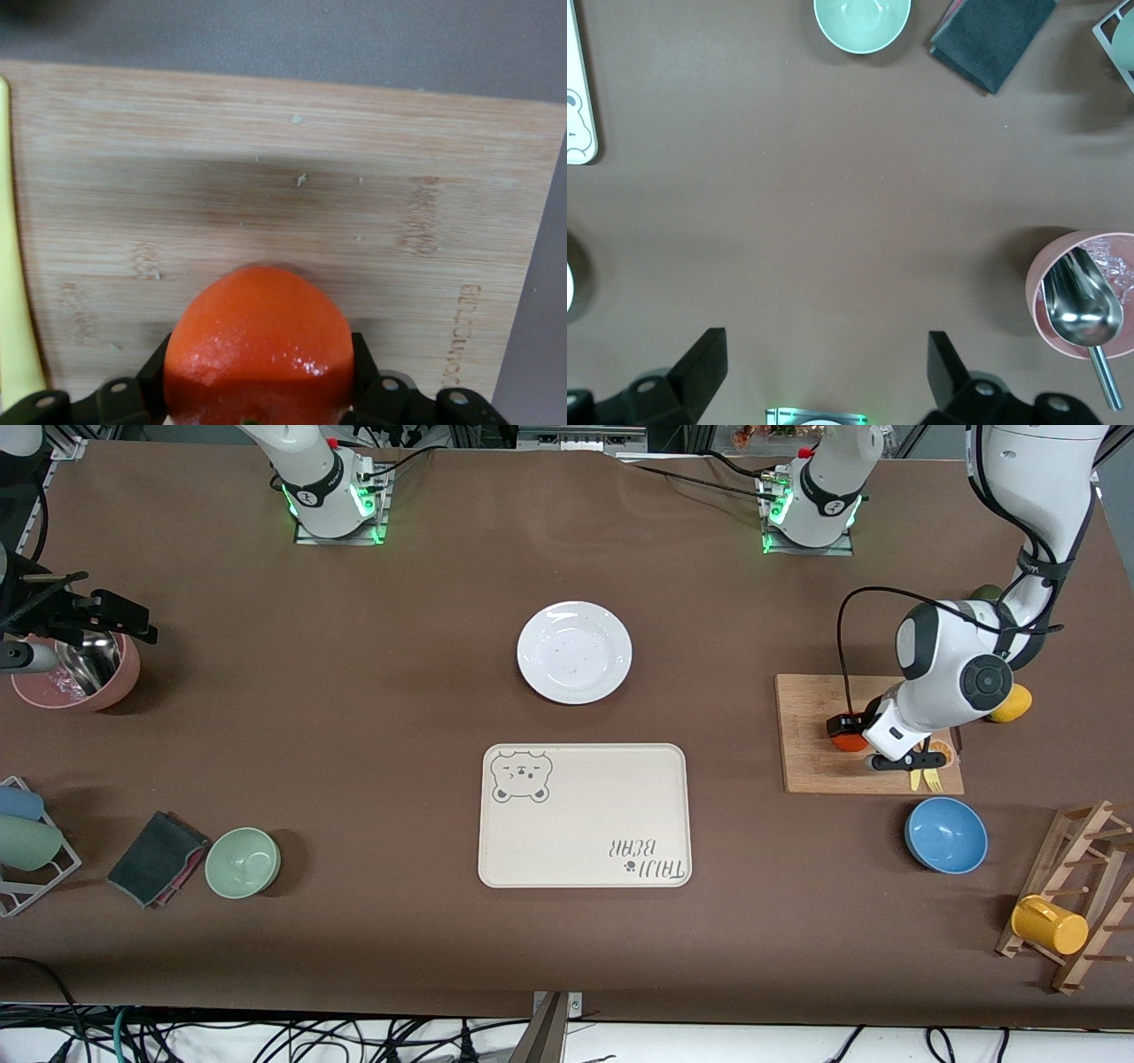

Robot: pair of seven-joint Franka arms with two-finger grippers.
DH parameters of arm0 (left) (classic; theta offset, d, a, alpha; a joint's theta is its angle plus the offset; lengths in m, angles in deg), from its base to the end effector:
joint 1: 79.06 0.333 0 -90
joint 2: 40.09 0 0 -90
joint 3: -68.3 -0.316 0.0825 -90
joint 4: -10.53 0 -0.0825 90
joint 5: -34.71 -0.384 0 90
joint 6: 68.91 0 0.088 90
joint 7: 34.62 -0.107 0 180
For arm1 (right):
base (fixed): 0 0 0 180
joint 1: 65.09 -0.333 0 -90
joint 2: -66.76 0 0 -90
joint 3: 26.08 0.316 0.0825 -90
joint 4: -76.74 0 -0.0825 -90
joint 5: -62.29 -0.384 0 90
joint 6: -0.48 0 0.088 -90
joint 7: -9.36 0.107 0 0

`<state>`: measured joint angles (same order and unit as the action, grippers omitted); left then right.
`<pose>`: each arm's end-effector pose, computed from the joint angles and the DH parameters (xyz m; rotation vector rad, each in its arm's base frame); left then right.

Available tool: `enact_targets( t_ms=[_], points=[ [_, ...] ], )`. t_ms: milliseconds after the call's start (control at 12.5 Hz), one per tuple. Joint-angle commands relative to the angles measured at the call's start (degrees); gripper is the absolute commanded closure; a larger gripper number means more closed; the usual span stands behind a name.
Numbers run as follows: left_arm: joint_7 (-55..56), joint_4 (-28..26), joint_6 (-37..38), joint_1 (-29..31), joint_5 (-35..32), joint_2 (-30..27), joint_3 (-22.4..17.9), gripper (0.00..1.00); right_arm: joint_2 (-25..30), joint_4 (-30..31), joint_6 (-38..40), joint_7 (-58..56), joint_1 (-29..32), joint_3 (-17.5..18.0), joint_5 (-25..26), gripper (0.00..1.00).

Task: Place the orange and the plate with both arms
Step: 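Carry the orange with the left gripper and lower it onto the plate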

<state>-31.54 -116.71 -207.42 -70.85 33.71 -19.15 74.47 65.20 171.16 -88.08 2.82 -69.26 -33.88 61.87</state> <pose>0.5313 0.0175 0.1967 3.1014 0.1228 -0.2593 0.5540 -0.0334 0.5714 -3.1191 -0.0785 0.2006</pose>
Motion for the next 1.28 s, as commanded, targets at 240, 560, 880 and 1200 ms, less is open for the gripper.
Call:
enact_targets(
  t_ms=[240, 560, 880, 1200],
  points=[
    [7.96, 2.24, 4.89, -0.56, -0.85, -4.94, 6.90, 0.76, 0.41, -0.55, 0.93, 0.12, -0.05, -0.02, -0.46, 0.00],
    [30.62, 3.83, 5.53, -0.74, -1.02, -4.78, 20.34, 0.76, 0.41, -0.46, 1.02, 0.21, -0.05, -0.02, -0.46, 0.00],
    [47.23, 5.41, 5.53, -5.19, -0.94, -3.72, 28.53, 0.76, 0.50, -0.46, 1.02, 0.21, -0.05, -0.02, -0.46, 0.00],
    [58.34, 13.04, 5.53, -17.33, -1.11, 3.21, 28.45, 0.76, 0.41, -0.46, 1.02, 0.21, -0.05, -0.02, -0.46, 0.00]
  ],
)
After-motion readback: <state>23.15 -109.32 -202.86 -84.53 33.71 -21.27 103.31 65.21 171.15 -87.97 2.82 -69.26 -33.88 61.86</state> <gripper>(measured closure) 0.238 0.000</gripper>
